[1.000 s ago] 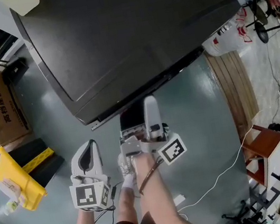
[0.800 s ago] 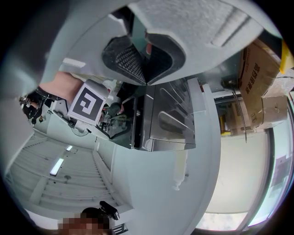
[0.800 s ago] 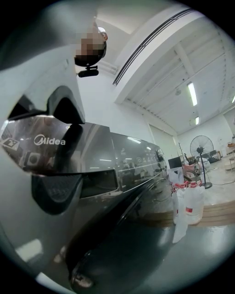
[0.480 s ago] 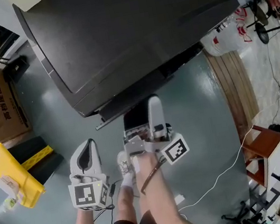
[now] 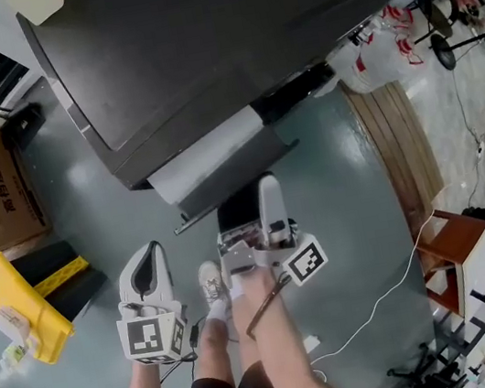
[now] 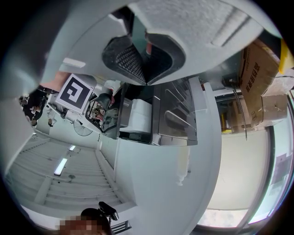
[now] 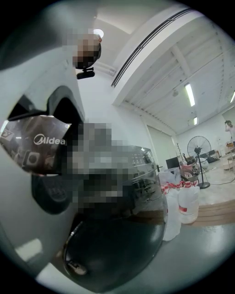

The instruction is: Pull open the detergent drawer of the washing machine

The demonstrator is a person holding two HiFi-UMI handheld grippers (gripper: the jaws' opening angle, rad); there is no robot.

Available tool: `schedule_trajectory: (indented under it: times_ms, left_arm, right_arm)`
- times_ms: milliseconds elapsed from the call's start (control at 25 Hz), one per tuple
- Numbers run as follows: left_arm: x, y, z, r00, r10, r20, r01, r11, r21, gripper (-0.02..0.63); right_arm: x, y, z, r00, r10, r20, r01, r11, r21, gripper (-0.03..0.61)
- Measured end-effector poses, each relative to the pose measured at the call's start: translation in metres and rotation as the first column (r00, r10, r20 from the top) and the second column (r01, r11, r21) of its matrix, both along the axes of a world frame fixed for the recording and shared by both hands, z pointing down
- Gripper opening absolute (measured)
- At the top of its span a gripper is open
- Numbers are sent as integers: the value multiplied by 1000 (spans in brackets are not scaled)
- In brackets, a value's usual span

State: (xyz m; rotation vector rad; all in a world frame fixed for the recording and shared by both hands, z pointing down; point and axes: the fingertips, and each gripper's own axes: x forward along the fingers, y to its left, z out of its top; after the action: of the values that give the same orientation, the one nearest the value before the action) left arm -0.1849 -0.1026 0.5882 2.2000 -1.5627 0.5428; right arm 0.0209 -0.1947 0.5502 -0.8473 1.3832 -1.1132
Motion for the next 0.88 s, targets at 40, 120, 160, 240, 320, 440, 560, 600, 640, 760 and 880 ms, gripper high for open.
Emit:
schedule_trajectory:
  times_ms: [40, 120, 160, 240, 320, 440, 560, 600, 640, 760, 880]
  left_arm:
    - [2, 1, -1, 1000, 4, -2, -4, 1000, 3, 11]
    - [7, 2, -5, 1000, 14, -8, -14, 1000, 11, 11]
    - [9, 4, -6, 1000, 19, -9, -19, 1000, 14, 11]
    - [13, 7, -7, 1000, 29, -9, -29, 999, 16, 11]
    - [16, 11, -8, 999, 42, -8, -42, 999, 18, 11]
    - [21, 16, -10, 998, 62, -11, -62, 998, 25, 11]
    - [26, 18, -12, 997, 77, -12, -77, 997, 32, 11]
    - [28, 19, -13, 996, 83, -11, -83, 996, 35, 11]
    - [31, 20, -14, 996, 89, -10, -89, 995, 38, 11]
    - [37, 21, -19, 995, 103, -11, -103, 994, 47, 11]
    - [41, 24, -21, 993, 116, -11, -116, 992, 50, 11]
  right_arm:
    - [3, 4, 0, 1000, 0, 0, 0, 1000, 0, 328]
    - [10, 13, 0, 1000, 2, -1, -2, 1000, 2, 328]
    - [13, 18, 0, 1000, 3, 0, -3, 1000, 2, 328]
    - [18, 27, 0, 1000, 4, 2, -4, 1000, 1, 328]
    - [23, 35, 0, 1000, 4, 3, -4, 1000, 0, 328]
    - [28, 44, 0, 1000, 5, 2, -5, 1000, 1, 328]
    - [32, 52, 0, 1000, 6, 2, -6, 1000, 2, 328]
    - [34, 55, 0, 1000, 4, 2, -4, 1000, 3, 328]
    - [36, 59, 1, 1000, 2, 3, -2, 1000, 4, 328]
    - [41, 69, 1, 1000, 0, 3, 0, 1000, 9, 328]
    - [47, 82, 2, 1000, 7, 4, -7, 1000, 11, 328]
